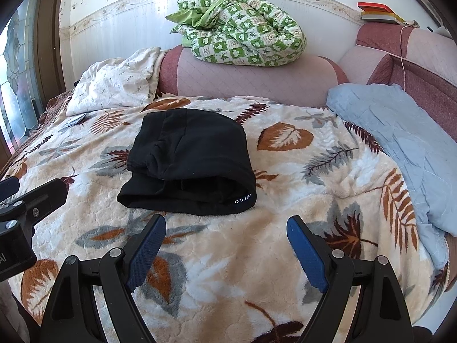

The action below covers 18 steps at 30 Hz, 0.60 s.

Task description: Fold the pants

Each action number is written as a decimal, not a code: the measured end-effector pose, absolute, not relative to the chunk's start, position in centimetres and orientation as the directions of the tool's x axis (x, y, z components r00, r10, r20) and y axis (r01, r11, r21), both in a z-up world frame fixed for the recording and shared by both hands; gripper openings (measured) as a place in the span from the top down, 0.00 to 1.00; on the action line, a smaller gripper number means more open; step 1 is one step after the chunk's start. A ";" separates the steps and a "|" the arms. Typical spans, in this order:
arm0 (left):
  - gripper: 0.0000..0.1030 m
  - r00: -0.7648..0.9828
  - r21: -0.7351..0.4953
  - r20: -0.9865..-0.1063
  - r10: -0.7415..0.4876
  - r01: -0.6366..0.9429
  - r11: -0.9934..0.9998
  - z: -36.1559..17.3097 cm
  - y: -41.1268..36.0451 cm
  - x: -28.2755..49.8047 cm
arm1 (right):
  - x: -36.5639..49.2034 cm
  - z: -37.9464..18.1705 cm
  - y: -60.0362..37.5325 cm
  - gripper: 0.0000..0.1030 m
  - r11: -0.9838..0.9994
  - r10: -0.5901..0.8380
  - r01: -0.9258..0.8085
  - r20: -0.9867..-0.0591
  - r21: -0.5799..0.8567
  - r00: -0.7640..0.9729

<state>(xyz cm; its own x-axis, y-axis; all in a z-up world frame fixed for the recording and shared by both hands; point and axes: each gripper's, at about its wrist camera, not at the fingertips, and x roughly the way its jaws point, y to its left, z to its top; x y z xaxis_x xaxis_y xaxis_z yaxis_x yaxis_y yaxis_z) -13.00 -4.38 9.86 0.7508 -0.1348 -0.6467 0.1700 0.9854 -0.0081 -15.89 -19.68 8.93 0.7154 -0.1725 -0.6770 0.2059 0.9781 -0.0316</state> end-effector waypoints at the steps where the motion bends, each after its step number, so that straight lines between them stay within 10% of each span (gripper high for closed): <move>1: 0.00 0.750 -0.008 -0.647 -0.135 0.170 0.985 9.9 -4.4 -13.0 | -15.9 8.9 -19.7 0.13 0.978 -0.173 0.206 -0.677 -0.032 0.715; 18: 0.00 0.738 -0.004 -0.661 -0.132 0.172 0.985 9.2 -4.6 -12.2 | -15.2 8.1 -20.1 0.13 0.978 -0.171 0.208 -0.697 -0.032 0.696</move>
<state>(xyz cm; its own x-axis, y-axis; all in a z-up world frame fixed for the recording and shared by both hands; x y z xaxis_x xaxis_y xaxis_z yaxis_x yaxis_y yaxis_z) -12.21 -4.60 9.25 0.7384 -0.1320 -0.6613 0.1723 0.9850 -0.0042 -15.19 -20.13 8.12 0.6963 -0.1705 -0.6972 0.2078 0.9777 -0.0315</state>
